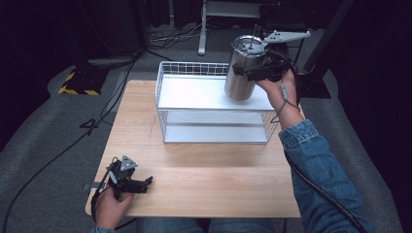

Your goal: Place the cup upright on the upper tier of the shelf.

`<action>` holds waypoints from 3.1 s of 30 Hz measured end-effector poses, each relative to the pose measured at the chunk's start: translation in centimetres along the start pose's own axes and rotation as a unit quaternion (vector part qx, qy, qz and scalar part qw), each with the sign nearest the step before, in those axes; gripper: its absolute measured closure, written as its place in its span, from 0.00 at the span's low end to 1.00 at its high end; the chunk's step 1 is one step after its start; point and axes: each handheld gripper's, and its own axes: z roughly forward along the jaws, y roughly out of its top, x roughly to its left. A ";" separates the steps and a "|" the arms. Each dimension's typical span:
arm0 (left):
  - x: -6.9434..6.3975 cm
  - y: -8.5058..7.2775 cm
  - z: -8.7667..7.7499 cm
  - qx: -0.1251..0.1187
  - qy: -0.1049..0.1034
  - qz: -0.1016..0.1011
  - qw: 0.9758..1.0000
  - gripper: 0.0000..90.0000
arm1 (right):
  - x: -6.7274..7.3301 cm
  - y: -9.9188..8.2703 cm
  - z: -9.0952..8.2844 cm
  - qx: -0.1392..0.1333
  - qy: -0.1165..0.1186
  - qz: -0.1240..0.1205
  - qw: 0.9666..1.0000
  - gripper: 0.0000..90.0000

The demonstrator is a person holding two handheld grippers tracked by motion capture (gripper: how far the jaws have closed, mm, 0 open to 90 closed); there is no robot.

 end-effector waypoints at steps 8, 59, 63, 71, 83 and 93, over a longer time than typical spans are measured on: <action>0.0 0.0 0.0 0.000 0.000 0.000 1.000 0.01 | 0.0 0.1 2.2 0.001 -0.003 -0.002 1.000 0.04; 0.0 0.0 0.0 0.000 0.000 0.001 1.000 0.01 | -0.4 -1.7 4.8 0.002 -0.012 0.012 1.000 0.00; 0.0 0.0 0.0 0.000 0.000 0.001 1.000 0.01 | -0.3 -1.7 4.6 0.003 -0.015 0.009 1.000 0.00; 0.0 0.0 0.0 0.000 -0.001 0.002 1.000 0.01 | -0.3 -1.9 3.1 -0.003 -0.012 0.015 1.000 0.00; 0.1 0.1 0.0 0.002 -0.004 0.003 1.000 0.01 | 0.0 -1.8 -0.4 -0.014 -0.008 0.015 1.000 0.00; 0.1 0.2 0.1 0.001 -0.005 0.004 1.000 0.01 | 0.5 -2.5 -3.5 -0.015 -0.009 0.020 1.000 0.00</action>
